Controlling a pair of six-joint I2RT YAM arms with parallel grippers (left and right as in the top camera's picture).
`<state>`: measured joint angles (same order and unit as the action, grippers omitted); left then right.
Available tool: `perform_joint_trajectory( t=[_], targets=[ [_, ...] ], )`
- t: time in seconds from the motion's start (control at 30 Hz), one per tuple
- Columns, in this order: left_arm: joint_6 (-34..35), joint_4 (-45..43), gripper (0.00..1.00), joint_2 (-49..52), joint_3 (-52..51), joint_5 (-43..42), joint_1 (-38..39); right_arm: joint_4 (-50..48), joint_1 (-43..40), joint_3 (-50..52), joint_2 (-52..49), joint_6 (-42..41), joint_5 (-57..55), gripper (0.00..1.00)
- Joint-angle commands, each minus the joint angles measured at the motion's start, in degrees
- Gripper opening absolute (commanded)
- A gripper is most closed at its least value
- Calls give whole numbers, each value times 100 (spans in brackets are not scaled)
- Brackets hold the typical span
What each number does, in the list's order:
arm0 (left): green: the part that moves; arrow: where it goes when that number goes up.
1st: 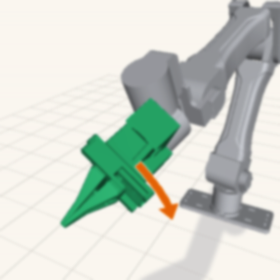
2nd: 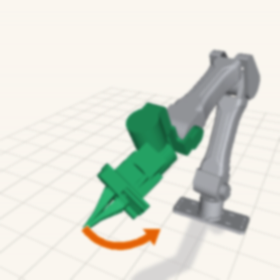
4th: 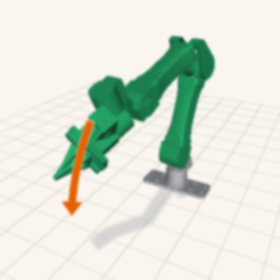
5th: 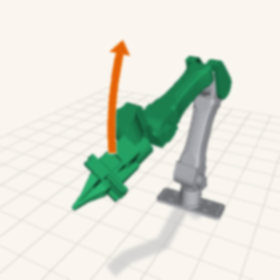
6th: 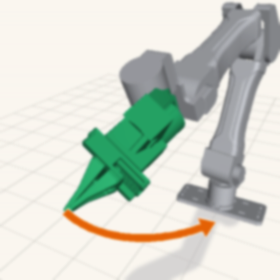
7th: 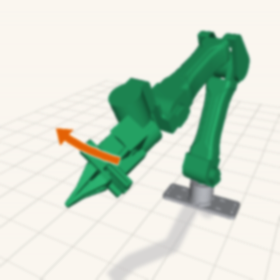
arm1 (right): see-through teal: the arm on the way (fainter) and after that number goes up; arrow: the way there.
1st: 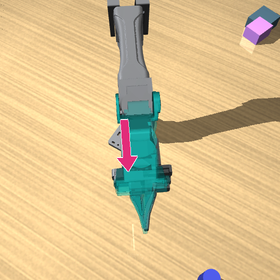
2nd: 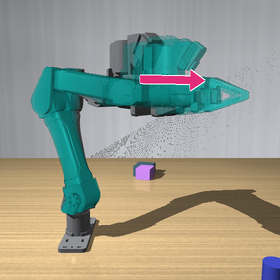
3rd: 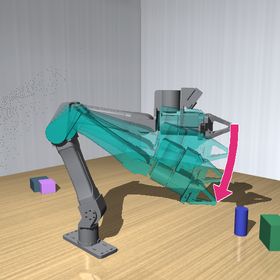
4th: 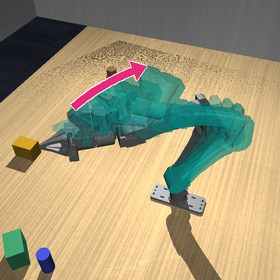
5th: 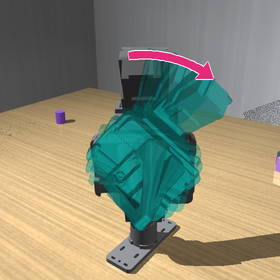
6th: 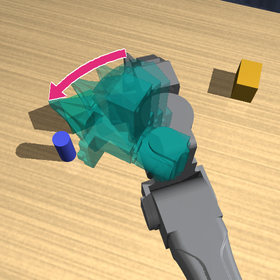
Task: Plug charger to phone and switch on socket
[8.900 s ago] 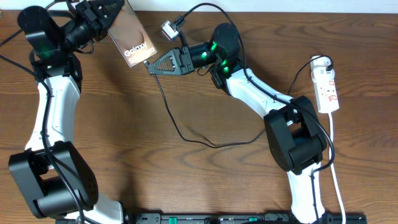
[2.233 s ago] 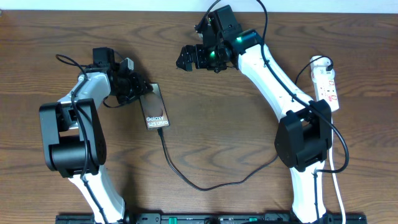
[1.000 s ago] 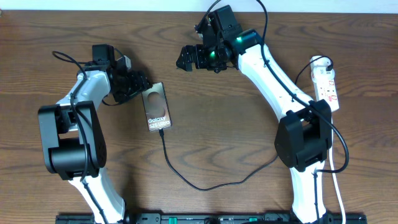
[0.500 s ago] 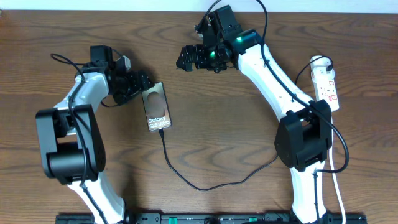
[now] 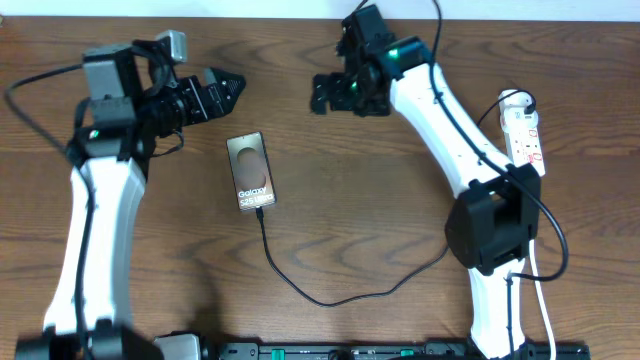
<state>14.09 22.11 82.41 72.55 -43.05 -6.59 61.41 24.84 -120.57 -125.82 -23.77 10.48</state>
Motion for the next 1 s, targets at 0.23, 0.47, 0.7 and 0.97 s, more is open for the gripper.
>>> perform_joint_trajectory(
  t=[0.23,0.47,0.7,0.97],
  targets=[
    [-184,227,89,-826,20,-131,-24,704,-1427,-743,1250,-647,-1355,99],
    [-210,393,89,-822,20,-131,-24,1427,-3180,-741,1565,-638,-1357,99],
    [-293,398,90,-822,20,-129,-24,1976,-4693,-520,1554,-352,-1305,99],
    [-315,398,90,-817,20,-90,-24,837,-5447,522,1495,2601,903,99]
  ],
)
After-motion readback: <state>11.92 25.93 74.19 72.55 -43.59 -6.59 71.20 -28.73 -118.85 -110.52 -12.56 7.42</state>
